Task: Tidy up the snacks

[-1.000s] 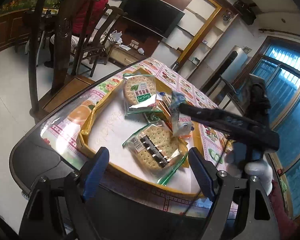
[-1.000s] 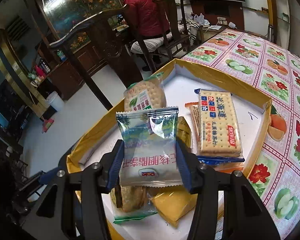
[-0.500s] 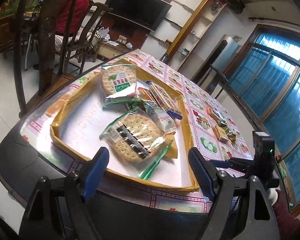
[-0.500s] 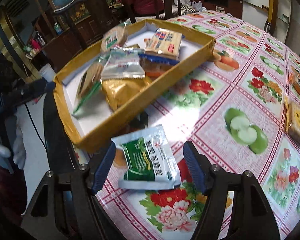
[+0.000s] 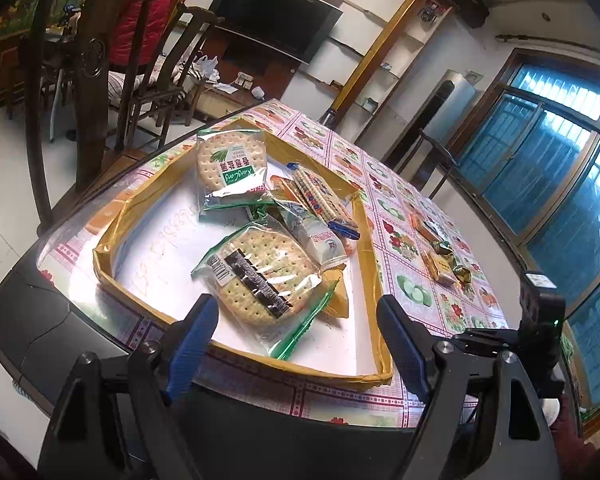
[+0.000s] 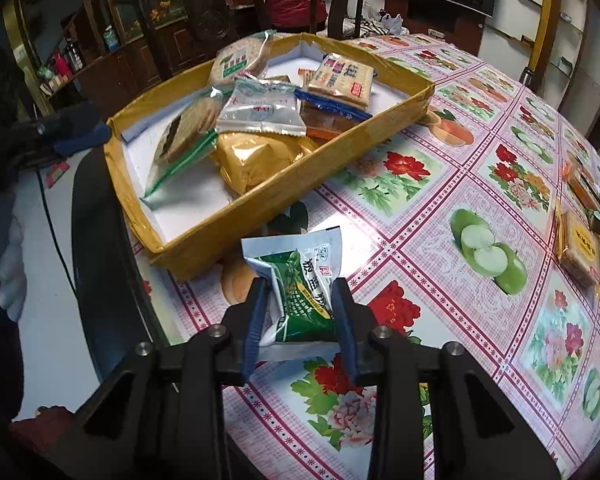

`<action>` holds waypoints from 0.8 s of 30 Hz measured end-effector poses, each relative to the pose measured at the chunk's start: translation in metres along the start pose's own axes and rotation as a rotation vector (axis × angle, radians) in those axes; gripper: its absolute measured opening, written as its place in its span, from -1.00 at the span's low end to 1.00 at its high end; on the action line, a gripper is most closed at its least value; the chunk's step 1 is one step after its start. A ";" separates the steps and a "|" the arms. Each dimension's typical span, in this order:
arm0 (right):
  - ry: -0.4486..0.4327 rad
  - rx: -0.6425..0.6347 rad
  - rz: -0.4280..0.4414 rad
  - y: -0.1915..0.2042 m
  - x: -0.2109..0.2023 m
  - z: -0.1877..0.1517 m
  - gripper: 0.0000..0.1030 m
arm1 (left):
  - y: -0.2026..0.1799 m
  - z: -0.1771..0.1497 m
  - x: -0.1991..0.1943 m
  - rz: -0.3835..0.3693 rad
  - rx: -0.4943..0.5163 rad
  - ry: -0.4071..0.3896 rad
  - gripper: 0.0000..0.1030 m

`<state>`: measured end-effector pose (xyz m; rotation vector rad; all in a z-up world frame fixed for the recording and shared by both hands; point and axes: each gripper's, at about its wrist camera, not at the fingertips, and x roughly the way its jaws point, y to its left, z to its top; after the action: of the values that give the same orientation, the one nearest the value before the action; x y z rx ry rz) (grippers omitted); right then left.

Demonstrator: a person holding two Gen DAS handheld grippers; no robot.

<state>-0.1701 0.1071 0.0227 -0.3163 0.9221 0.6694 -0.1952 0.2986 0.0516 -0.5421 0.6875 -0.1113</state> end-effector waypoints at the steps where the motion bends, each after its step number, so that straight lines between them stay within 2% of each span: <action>1: -0.002 0.013 0.005 -0.002 -0.003 0.001 -0.68 | 0.001 0.000 0.000 -0.004 -0.003 0.001 0.58; 7: -0.071 0.054 0.009 -0.001 -0.021 0.010 -0.78 | 0.009 0.000 -0.002 -0.008 -0.020 -0.003 0.58; 8: -0.090 0.055 0.007 -0.001 -0.025 0.015 -0.95 | 0.011 0.000 -0.003 -0.011 -0.022 -0.007 0.58; 18: -0.196 0.038 0.038 0.012 -0.036 0.074 -0.95 | 0.018 0.002 -0.009 -0.009 -0.037 -0.030 0.58; 22: -0.182 0.026 0.051 0.023 -0.014 0.098 -0.95 | 0.019 0.002 -0.013 0.018 -0.039 -0.044 0.58; 24: -0.168 0.022 0.049 0.029 0.002 0.108 -0.95 | 0.020 0.001 -0.016 0.062 -0.038 -0.053 0.58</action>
<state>-0.1204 0.1855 0.0841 -0.2152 0.7780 0.7192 -0.2080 0.3207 0.0513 -0.5579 0.6549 -0.0258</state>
